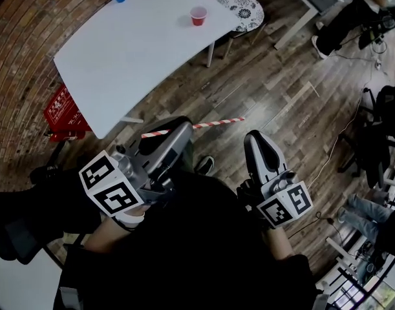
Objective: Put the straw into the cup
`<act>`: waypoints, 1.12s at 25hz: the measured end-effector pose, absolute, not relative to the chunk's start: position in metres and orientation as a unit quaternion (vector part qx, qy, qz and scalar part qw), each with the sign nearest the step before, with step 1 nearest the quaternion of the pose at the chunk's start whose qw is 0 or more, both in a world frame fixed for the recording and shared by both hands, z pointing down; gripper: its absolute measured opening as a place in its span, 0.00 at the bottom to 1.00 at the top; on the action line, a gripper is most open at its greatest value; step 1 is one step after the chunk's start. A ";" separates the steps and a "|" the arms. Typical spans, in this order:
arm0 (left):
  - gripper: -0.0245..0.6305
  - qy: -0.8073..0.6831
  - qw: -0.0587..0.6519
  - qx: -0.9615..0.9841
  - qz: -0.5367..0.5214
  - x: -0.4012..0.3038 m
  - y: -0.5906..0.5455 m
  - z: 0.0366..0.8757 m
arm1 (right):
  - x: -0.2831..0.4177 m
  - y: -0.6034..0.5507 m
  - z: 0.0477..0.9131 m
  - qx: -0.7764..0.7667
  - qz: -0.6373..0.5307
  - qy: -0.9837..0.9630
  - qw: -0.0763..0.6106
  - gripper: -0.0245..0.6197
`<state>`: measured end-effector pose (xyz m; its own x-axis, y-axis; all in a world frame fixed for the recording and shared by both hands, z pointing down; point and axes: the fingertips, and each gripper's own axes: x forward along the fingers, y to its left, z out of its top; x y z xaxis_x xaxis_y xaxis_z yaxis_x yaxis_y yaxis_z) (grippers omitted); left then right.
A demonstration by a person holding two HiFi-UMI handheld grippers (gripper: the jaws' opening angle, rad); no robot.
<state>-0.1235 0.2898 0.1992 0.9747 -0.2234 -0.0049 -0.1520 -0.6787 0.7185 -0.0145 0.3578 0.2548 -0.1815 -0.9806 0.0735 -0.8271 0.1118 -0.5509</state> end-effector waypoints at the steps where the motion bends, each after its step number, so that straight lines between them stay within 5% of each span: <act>1: 0.09 -0.097 0.388 0.915 -0.051 -0.121 0.282 0.198 | -0.012 0.350 0.253 -0.622 -0.241 0.728 0.160 0.08; 9: 0.09 -0.034 0.397 0.913 -0.090 -0.092 0.206 0.180 | 0.014 0.275 0.226 -0.628 -0.207 0.731 0.167 0.09; 11: 0.09 -0.028 0.399 0.911 -0.095 -0.086 0.182 0.179 | 0.019 0.251 0.227 -0.617 -0.224 0.732 0.182 0.27; 12: 0.09 -0.026 0.400 0.911 -0.097 -0.083 0.170 0.179 | 0.022 0.239 0.228 -0.611 -0.235 0.732 0.190 0.28; 28: 0.09 0.032 0.442 0.893 -0.080 -0.057 0.061 0.205 | 0.051 0.124 0.239 -0.622 -0.281 0.696 0.224 0.23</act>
<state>-0.0572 0.0609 0.2047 0.9852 -0.0127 -0.1710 0.1283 -0.6071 0.7842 0.0510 0.1241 0.2391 -0.1255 -0.9914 0.0380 -0.7403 0.0681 -0.6688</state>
